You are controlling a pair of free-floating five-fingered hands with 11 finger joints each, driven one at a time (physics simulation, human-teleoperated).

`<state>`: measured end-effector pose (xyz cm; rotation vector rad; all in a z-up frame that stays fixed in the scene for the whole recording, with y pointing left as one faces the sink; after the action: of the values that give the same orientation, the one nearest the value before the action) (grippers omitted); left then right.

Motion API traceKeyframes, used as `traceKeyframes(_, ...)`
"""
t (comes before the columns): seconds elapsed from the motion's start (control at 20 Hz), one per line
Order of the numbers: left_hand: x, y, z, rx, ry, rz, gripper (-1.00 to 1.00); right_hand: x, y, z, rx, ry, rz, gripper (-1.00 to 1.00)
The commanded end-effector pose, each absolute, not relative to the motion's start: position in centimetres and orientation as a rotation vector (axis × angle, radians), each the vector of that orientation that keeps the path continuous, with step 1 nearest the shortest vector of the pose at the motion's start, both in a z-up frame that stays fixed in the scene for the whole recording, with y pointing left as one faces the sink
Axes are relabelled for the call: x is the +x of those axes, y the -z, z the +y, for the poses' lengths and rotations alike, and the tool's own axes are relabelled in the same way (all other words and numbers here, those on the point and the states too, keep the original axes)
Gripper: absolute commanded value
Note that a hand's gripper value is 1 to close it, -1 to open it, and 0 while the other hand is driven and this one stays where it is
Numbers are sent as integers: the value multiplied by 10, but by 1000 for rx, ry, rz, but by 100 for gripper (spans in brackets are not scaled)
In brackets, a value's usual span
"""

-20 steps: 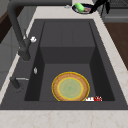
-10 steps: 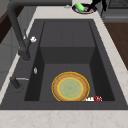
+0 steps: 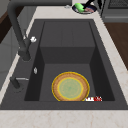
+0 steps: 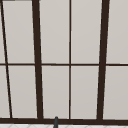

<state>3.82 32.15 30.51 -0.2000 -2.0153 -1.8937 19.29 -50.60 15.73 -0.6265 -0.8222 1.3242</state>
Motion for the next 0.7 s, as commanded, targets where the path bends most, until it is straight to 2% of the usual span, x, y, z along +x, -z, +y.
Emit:
traceKeyframes(0.0,38,-305,321,-200,1894,-2015,0,197,-134,-532,-683,-1325,-849,-100)
traceKeyframes(0.35,38,-305,321,-200,1894,-2015,0,211,-111,-558,-694,-1352,-1091,-100)
traceKeyframes(0.65,38,-305,321,-200,1894,-2016,0,222,-143,-559,-488,-1297,-1149,-100)
